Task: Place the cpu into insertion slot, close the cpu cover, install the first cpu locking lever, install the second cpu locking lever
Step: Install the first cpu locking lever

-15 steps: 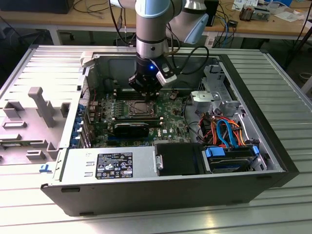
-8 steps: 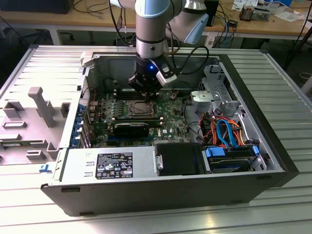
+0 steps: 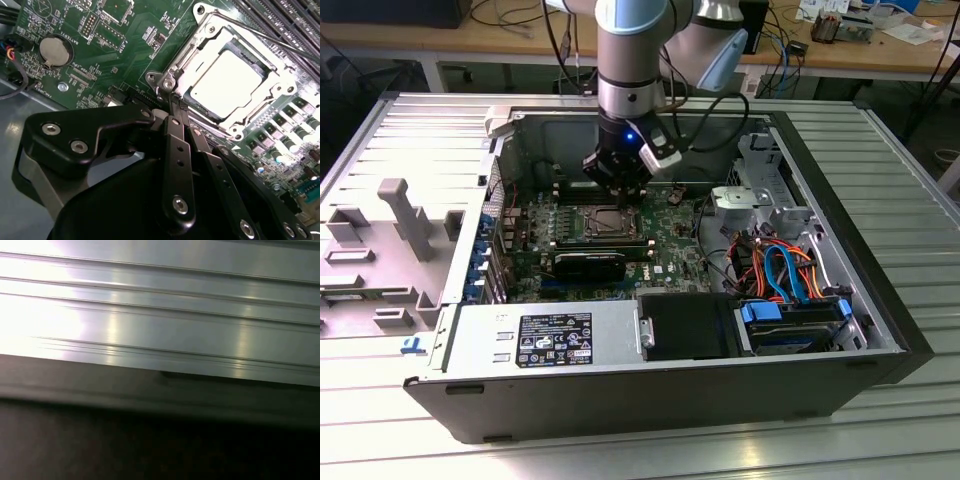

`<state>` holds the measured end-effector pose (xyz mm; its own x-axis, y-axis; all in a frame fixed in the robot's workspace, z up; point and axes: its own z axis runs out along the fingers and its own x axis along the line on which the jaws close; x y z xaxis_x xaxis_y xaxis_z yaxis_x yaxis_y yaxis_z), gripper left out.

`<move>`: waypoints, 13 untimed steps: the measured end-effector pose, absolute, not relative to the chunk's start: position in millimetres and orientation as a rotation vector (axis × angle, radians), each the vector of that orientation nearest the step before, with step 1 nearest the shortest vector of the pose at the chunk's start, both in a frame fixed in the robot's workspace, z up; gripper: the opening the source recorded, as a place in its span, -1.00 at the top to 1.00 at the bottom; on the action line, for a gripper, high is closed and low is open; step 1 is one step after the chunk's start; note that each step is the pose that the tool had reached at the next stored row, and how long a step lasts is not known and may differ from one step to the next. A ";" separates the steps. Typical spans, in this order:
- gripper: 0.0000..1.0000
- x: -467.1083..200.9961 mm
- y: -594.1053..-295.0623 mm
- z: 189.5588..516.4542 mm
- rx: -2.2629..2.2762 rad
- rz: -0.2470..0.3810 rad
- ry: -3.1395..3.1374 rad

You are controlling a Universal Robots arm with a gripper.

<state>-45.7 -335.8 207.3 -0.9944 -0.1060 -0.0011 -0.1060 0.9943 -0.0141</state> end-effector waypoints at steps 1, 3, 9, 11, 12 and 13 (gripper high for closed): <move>0.79 -46.2 -335.8 208.9 -0.167 -0.022 3.134; 0.79 -47.1 -335.8 210.6 -0.167 -0.022 3.133; 0.79 -48.2 -340.4 211.0 -0.166 -0.004 3.132; 0.79 -48.2 -348.6 211.0 -0.166 0.001 3.131; 0.79 -48.2 -352.6 211.0 -0.167 0.001 3.131; 0.79 -48.2 -355.8 211.0 -0.167 0.001 3.132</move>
<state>-48.2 -355.8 211.0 -0.9943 -0.1063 -0.0057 -0.1063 0.9943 0.0005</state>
